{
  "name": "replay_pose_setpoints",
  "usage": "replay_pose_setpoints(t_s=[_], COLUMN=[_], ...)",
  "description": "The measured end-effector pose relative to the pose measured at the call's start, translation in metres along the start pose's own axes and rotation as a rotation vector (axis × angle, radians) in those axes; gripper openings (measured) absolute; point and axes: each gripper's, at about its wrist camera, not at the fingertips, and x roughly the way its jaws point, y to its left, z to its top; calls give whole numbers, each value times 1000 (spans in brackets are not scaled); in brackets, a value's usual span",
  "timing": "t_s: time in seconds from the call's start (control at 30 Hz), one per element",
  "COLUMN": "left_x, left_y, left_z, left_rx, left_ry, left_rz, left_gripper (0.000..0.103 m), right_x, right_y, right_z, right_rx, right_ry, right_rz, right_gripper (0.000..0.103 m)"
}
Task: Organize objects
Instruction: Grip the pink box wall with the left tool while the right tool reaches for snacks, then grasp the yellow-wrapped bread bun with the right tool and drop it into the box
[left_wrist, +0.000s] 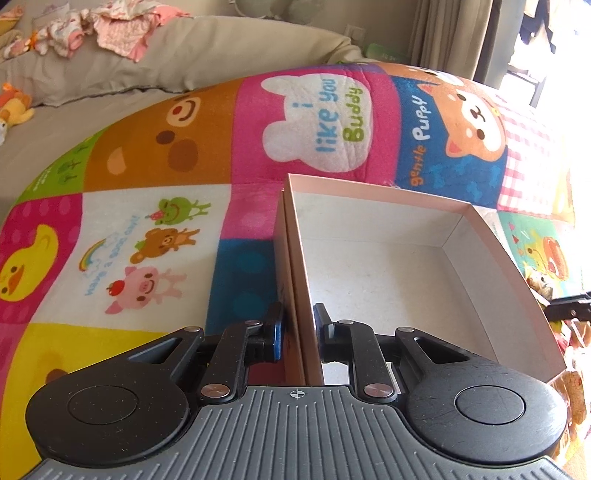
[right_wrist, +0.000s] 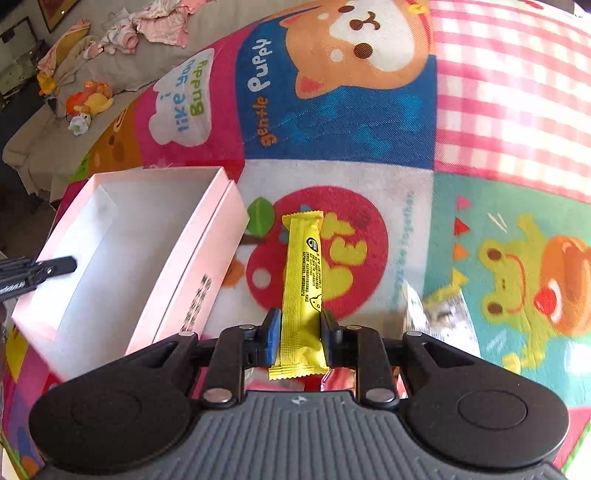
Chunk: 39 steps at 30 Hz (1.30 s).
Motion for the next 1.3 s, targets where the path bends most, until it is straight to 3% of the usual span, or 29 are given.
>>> replay_pose_setpoints(t_s=[0.07,0.17,0.2,0.23,0.3,0.4,0.57,0.6,0.63,0.7,0.93,1.03,1.13,1.3], left_x=[1,2,2,2,2,5,8,7,6,4,0,-4,-4,-1], left_y=[-2,-3,-4,-4,-5,-7,-3,-3,-2,0,4,-1,-8,-18], left_z=[-1,-3,-3,-4,-5,-7,-15,-16,-16,-16,-9,-10,-14,-17], left_rx=[10,27,32,37,46,58,38,32,26,15,-17,-31,-54,-56], left_ry=[-9,-22,-24,-27,-29,-4,36,40,45,55,61,47,66,76], left_rz=[-17,-34,-36,-37,-35,-23,-38,-43,-46,-49,-47,-41,-54,-55], left_gripper=[19,19,19,19,19,18,18,19,20,20,18,18,18,16], right_x=[-24,-60,-72,-81,-91,-84,-42,-37,-36,-40,-77,-97,-123,-133], right_y=[10,36,46,56,74,101,120,119,119,122,143,152,165,172], right_z=[-23,-58,-69,-80,-100,-120,-130,-131,-131,-135,-162,-156,-135,-68], right_rx=[-1,-63,-84,-86,-58,-50,-14,0,10,10,-40,-55,-88,-103], right_ry=[-15,-100,-120,-134,-142,-134,-83,-69,-52,-31,18,-20,-113,-248], right_rz=[-42,-192,-208,-197,-131,-77,-110,-112,-108,-91,-29,-6,17,12], right_gripper=[23,26,35,42,65,72,72,65,63,58,57,57,57,57])
